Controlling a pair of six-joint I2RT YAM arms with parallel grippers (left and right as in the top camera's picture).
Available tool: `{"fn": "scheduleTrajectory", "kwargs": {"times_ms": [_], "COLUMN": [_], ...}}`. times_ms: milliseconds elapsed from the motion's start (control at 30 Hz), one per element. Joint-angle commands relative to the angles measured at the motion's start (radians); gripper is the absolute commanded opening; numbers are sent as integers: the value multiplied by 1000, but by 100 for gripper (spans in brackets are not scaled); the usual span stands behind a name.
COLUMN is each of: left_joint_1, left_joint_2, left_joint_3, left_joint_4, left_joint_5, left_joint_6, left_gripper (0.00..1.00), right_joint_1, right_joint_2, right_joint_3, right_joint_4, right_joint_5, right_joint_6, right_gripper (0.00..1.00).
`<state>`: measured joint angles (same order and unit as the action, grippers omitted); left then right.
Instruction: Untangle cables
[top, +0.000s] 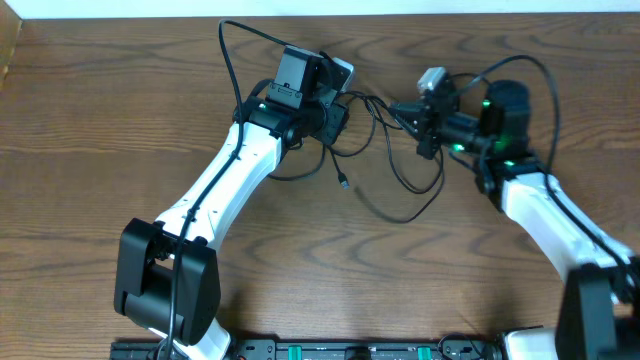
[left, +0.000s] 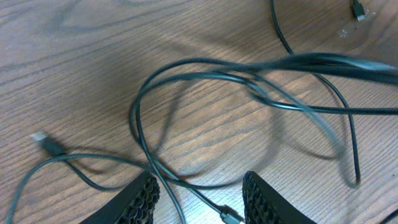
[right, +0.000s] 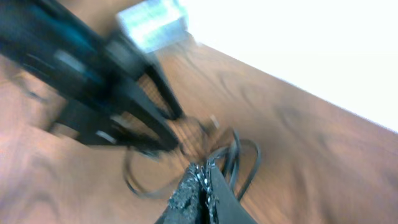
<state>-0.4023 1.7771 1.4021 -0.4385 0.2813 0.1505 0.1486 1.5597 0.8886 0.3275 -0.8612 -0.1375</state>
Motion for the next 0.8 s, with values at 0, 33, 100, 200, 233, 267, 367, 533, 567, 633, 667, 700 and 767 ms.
{"fn": "scheduleTrajectory", "kwargs": {"times_ms": [0, 33, 100, 200, 233, 267, 367, 533, 567, 633, 667, 700, 767], "left_joint_1": [2, 2, 2, 2, 2, 2, 2, 2, 2, 2, 2, 2, 2], "left_joint_2": [13, 13, 13, 13, 13, 13, 13, 13, 13, 13, 13, 14, 14], "left_joint_3": [9, 9, 9, 9, 9, 9, 9, 9, 9, 9, 9, 9, 9], "left_joint_4": [-2, -2, -1, -1, -2, -2, -2, -2, -2, -1, -1, -1, -2], "left_joint_5": [-11, -4, 8, 39, 55, 55, 55, 55, 55, 55, 55, 54, 54], "left_joint_6": [-6, -6, -6, -6, -6, -6, -6, -6, -6, -6, -6, -6, -6], "left_gripper": [44, 45, 45, 44, 44, 45, 45, 44, 44, 45, 45, 45, 45], "right_joint_1": [-23, -24, -26, -26, -28, -30, -36, -29, -29, -29, -29, -29, -29], "right_joint_2": [-93, -111, -139, -170, -176, -175, -172, -156, -148, -119, -97, -76, 4], "right_joint_3": [6, 6, 6, 6, 6, 6, 6, 5, 5, 5, 5, 5, 5], "right_joint_4": [2, 2, 2, 3, -6, -14, -132, -296, -311, -317, -317, -315, -288], "right_joint_5": [-209, -227, -230, -230, -214, -196, -59, 371, 431, 483, 489, 489, 489], "right_joint_6": [40, 40, 52, 55, 54, 53, -37, -103, -104, -105, -119, -139, -167], "right_gripper": [1, 1, 1, 1, 1, 1, 1, 7, 16, 31, 40, 43, 50]}}
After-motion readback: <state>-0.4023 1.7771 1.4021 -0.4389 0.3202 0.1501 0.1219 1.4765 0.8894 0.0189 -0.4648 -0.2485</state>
